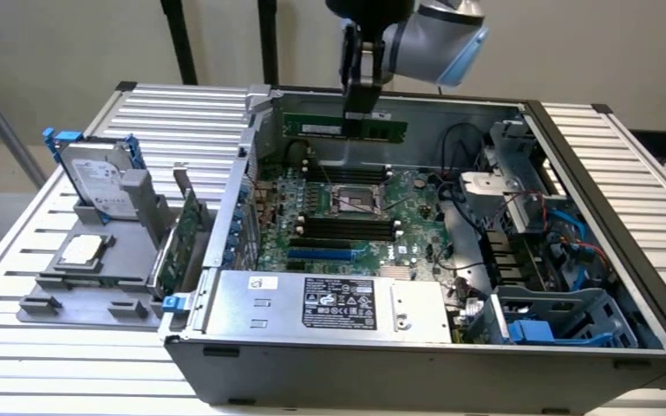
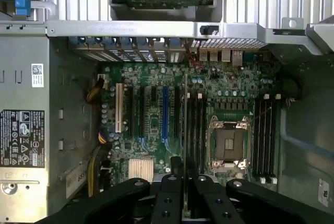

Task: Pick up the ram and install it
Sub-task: 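Pick up the ram and move it above insertion slot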

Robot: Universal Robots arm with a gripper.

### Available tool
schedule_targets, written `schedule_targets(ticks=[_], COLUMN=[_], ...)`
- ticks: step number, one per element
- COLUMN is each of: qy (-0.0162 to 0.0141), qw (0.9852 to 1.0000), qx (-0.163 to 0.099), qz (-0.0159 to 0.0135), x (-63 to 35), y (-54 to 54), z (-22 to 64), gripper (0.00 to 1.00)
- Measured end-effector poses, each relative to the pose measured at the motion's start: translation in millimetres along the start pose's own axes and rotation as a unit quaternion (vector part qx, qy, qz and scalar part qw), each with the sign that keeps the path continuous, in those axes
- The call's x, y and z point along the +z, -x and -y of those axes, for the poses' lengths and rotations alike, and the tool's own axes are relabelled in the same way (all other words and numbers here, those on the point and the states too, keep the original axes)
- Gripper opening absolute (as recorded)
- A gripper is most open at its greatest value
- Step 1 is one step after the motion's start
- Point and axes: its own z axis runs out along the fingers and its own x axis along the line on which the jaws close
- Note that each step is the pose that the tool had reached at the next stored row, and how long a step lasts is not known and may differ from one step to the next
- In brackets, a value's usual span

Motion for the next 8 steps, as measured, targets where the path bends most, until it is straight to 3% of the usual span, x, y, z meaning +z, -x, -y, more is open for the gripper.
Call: schedule_targets(ticks=[5,8], qy=[0.0,0.0], qw=[1.0,1.0], qx=[0.0,0.001], qz=[0.0,0.0002], x=[8.4,12.9], y=[5.6,7.3], z=[20.0,24.2], gripper=[0.14,0.14])
